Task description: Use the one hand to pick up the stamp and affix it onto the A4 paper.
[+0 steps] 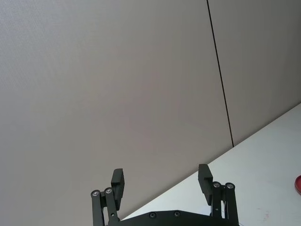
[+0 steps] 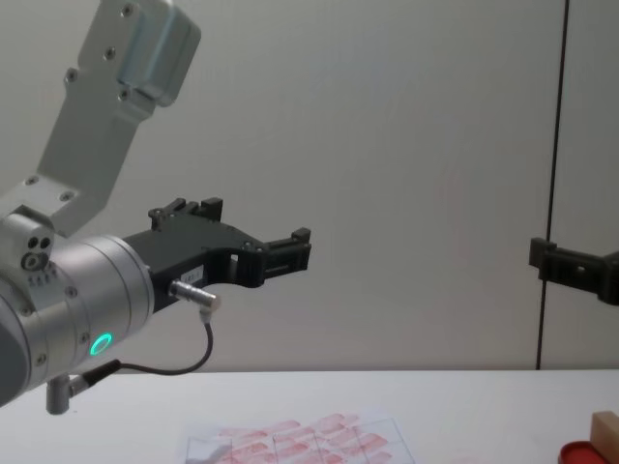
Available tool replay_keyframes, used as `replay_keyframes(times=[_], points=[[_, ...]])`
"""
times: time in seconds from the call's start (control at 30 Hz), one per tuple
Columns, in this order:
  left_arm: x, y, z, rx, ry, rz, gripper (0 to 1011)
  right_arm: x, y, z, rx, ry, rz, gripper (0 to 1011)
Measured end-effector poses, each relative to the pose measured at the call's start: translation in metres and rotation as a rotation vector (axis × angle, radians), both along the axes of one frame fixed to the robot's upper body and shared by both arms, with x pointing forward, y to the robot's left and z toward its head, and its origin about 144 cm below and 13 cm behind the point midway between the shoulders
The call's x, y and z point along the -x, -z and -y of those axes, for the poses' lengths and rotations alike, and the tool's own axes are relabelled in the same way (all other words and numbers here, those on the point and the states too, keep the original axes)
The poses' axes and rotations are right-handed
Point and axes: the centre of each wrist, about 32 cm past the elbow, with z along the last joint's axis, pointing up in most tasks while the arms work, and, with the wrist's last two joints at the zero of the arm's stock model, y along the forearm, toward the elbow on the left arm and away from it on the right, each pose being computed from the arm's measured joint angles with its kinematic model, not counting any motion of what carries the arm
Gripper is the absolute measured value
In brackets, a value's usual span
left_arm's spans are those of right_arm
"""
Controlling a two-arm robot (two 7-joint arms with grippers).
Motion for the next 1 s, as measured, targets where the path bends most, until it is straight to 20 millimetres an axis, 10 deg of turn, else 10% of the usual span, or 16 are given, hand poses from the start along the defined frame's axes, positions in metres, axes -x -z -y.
replay_keyframes(times=[1.0], points=[[0.0,0.0,0.0,0.0,0.0,0.0,1002,0.0,0.0,0.0,0.0,0.0,0.0,1001]])
